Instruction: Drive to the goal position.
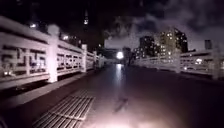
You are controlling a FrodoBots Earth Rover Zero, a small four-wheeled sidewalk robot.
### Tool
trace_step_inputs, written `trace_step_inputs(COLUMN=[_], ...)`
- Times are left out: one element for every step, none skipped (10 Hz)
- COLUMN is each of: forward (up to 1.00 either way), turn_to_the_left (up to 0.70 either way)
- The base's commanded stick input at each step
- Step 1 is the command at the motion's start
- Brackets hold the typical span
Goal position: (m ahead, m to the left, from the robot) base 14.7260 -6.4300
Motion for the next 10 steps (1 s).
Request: trace_step_inputs(forward=[0.45,0.45,0.45,0.45,0.45,0.45,0.45,0.45,0.45,0.45], turn_to_the_left=[0.0,0.0,0.0,0.0,0.0,0.0,0.0,0.0,0.0,0.0])
